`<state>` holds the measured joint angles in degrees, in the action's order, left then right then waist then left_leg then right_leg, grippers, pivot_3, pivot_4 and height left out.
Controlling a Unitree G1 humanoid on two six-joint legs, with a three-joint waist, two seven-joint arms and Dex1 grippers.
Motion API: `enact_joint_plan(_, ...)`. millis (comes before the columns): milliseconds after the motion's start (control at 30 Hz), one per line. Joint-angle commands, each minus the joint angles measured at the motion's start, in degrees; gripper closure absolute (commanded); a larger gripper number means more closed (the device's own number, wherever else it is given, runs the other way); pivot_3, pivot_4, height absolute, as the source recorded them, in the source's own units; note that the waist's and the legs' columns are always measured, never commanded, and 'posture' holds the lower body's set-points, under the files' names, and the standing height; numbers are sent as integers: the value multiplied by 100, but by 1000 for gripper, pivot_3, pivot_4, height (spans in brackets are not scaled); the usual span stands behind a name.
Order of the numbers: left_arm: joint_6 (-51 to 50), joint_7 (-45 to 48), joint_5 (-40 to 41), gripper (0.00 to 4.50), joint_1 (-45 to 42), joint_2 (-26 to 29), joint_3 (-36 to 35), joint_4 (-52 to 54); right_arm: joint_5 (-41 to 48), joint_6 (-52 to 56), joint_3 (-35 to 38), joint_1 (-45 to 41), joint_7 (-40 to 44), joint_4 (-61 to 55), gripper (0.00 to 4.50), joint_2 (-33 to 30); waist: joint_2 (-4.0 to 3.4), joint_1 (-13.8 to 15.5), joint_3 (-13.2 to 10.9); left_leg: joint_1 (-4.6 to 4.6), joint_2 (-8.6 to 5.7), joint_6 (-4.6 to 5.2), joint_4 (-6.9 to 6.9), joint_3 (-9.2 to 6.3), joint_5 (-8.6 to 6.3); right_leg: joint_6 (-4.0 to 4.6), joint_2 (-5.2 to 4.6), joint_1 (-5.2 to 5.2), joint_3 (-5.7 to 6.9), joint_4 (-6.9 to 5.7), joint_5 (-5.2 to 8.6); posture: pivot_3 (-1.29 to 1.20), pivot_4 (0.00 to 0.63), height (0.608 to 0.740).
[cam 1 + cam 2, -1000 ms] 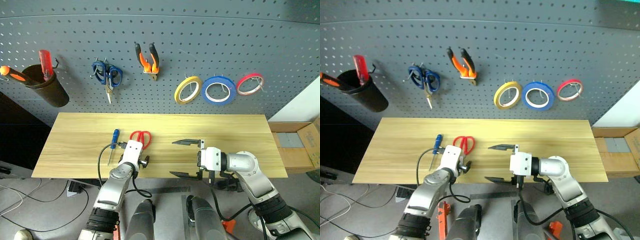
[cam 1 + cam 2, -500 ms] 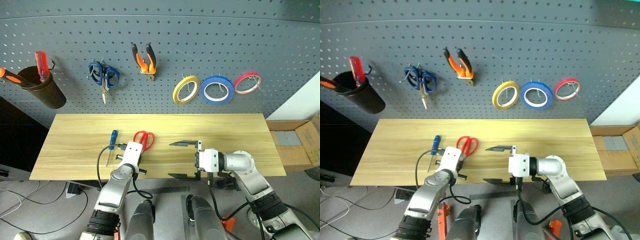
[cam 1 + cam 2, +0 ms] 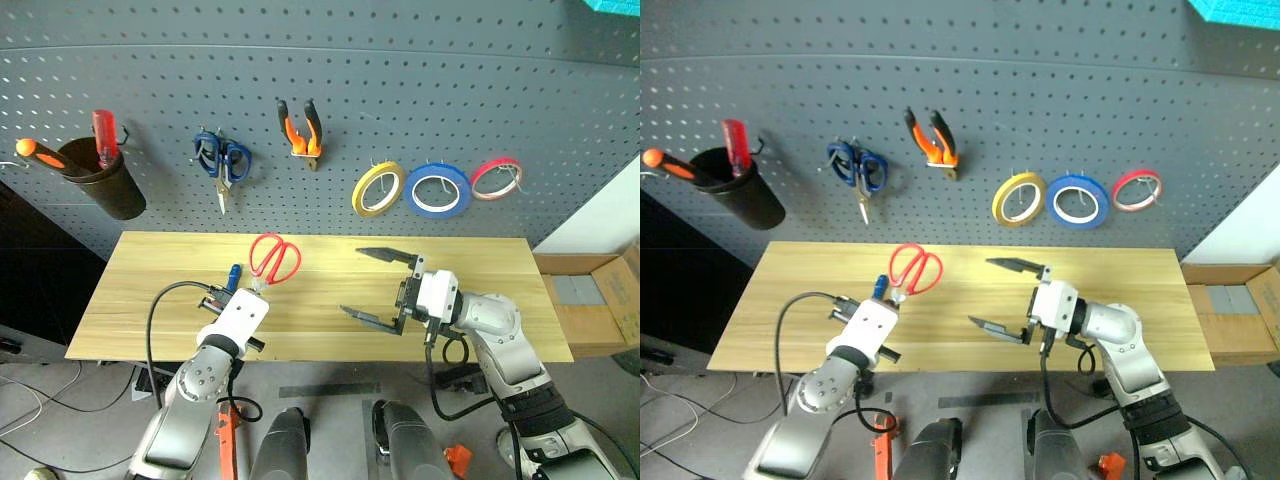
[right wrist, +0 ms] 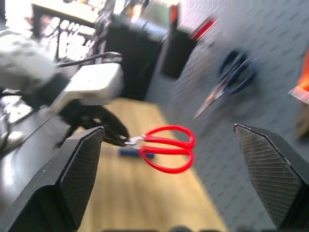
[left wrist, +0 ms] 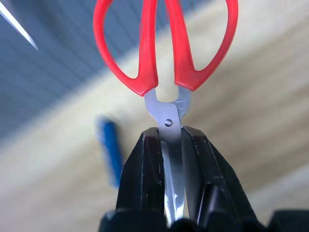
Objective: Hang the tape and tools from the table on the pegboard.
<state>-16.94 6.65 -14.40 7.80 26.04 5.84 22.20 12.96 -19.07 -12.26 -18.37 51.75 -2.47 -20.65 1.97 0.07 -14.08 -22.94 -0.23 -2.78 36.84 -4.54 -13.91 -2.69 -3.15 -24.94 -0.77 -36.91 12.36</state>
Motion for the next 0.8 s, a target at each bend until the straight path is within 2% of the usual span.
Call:
enact_joint_plan(33, 595, -184, -344, 4271, 254, 106, -265, 671, 208, -84, 178, -117, -162, -243, 0, 146, 0, 31, 102, 0, 1, 0, 0, 0, 0, 0, 1, 0, 1, 0, 0, 130, 83, 740)
enact_joint_plan(167, 1053, -430, -410, 4271, 420, -33, -669, 968, 97, -367, 248, -421, -349, 70, 0, 345, -3, 118, 279, 18, 3, 2, 3, 1, 1, -14, 6, 22, 6, -2, 6, 157, 56, 740)
enact_joint_plan(233, 1156, -525, -303, 4271, 289, -161, -894, 933, 43, -530, 282, -603, -439, 284, 0, 451, -8, 142, 350, 69, 3, 3, 4, -1, 1, -23, 7, 78, 11, 4, 11, 172, 45, 740)
enact_joint_plan(367, 964, -611, -204, 4271, -235, -407, -1176, 624, -21, -767, 293, -998, -507, 687, 0, 619, -6, 192, 482, 119, 4, 5, 5, -6, 1, -18, 9, 127, 21, 6, 15, 179, 36, 740)
enact_joint_plan(633, 583, -228, 304, 4271, -1403, -787, -1083, -297, -45, -887, 278, -1403, -463, 1147, 0, 720, -9, 296, 601, 161, 4, 6, 2, -5, 1, -19, 15, 164, 18, 0, 14, 171, 41, 740)
enact_joint_plan(800, 540, -80, 568, 4271, -1725, -955, -1028, -661, -104, -901, 287, -1468, -506, 1177, 0, 735, -9, 292, 606, 177, 4, 6, -2, 2, 1, -18, 16, 175, 6, 1, 14, 156, 47, 740)
